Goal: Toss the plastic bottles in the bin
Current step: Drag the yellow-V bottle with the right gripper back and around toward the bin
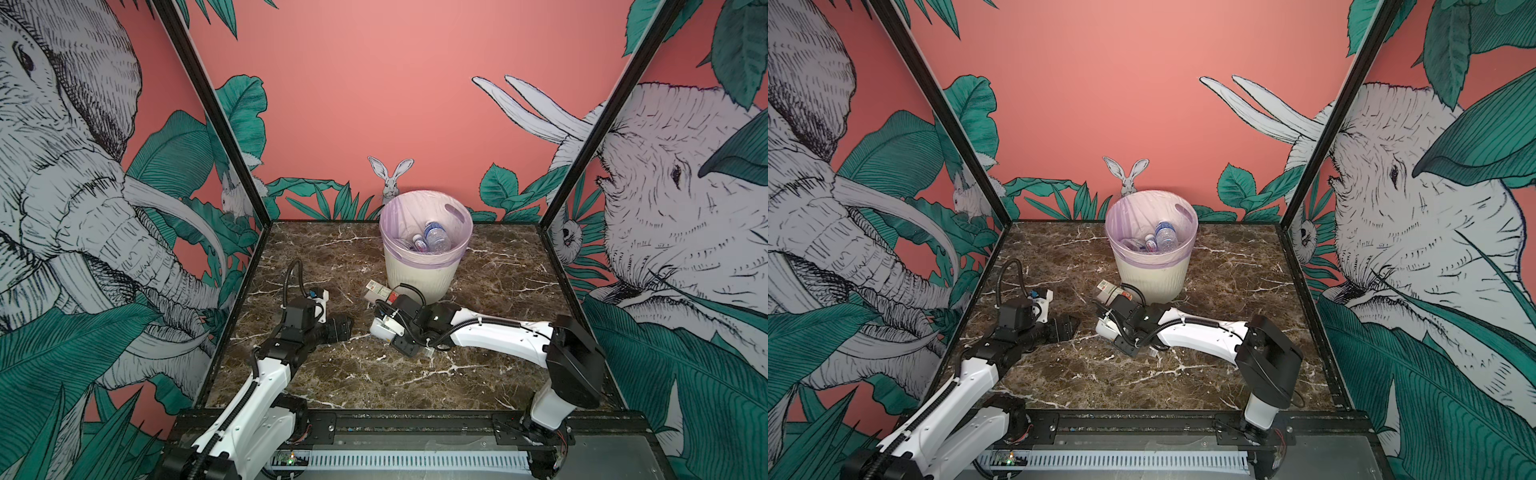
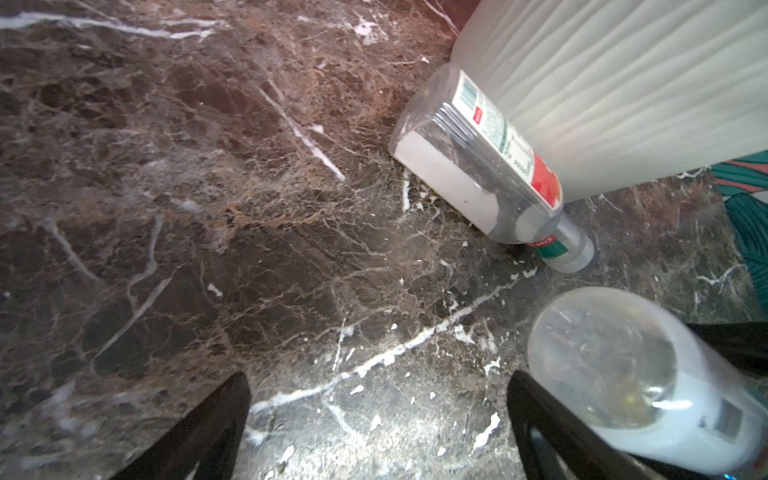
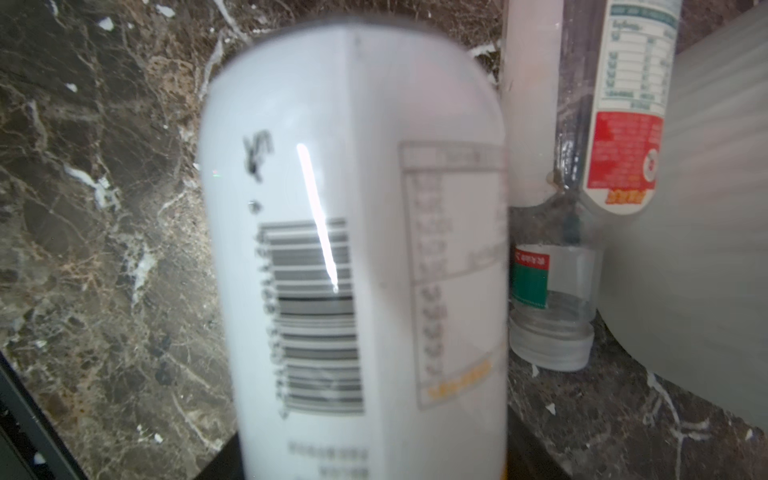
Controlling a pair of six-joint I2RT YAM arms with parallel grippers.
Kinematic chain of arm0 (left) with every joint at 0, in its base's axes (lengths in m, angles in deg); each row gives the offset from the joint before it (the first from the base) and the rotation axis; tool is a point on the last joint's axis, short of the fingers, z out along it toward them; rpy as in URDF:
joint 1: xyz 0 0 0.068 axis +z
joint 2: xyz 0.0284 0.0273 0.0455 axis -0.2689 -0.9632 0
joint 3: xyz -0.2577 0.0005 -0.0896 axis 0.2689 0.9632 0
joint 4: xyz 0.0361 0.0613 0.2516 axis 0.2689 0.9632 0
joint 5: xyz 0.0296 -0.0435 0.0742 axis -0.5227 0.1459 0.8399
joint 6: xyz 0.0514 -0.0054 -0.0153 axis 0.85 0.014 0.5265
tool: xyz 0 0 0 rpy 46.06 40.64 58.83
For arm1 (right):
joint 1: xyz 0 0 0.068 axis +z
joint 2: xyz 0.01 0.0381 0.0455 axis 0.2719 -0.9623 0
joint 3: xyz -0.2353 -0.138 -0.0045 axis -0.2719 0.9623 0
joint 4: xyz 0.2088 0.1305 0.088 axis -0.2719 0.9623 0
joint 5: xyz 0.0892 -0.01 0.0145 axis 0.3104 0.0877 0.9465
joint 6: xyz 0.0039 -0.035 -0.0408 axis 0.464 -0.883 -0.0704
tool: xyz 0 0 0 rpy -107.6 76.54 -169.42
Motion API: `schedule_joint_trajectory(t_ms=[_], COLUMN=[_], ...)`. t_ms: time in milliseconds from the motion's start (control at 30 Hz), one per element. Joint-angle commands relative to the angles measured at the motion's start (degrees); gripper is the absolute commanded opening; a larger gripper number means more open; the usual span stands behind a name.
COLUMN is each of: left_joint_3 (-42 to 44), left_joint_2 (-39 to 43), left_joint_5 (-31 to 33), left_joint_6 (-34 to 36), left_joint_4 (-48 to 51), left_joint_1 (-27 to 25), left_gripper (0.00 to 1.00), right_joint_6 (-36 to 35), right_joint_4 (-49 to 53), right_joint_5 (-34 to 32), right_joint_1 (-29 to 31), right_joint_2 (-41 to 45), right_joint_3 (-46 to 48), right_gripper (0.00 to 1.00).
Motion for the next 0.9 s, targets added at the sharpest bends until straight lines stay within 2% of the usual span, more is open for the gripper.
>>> schedule_joint_trajectory(t_ms=[0, 367, 867], left_joint_3=[-2.2, -3.0, -1.9], left_joint_2=[-1.3, -4.1, -6.0], left_joint_5=[2.5, 5.1, 7.5], left_joint_6=[0.6, 1.5, 1.2], left_joint_4=[-1.3, -3.4, -6.8], left_joint_1=[-2.6, -7.7, -15.5], left_gripper=[0.98, 0.98, 0.98], right_joint_6=[1.7, 7.2, 14.5], right_joint_4=[-1.0, -2.0, -3.6], right_joint_5=[-1.3, -3.4, -7.5], right_joint_1=[0.4, 0.4, -0.7], right_joint_2=[4.5, 15.5, 26.5], right_joint_3=[1.8, 11.5, 22.9], right_gripper=[0.44, 0.45, 0.46])
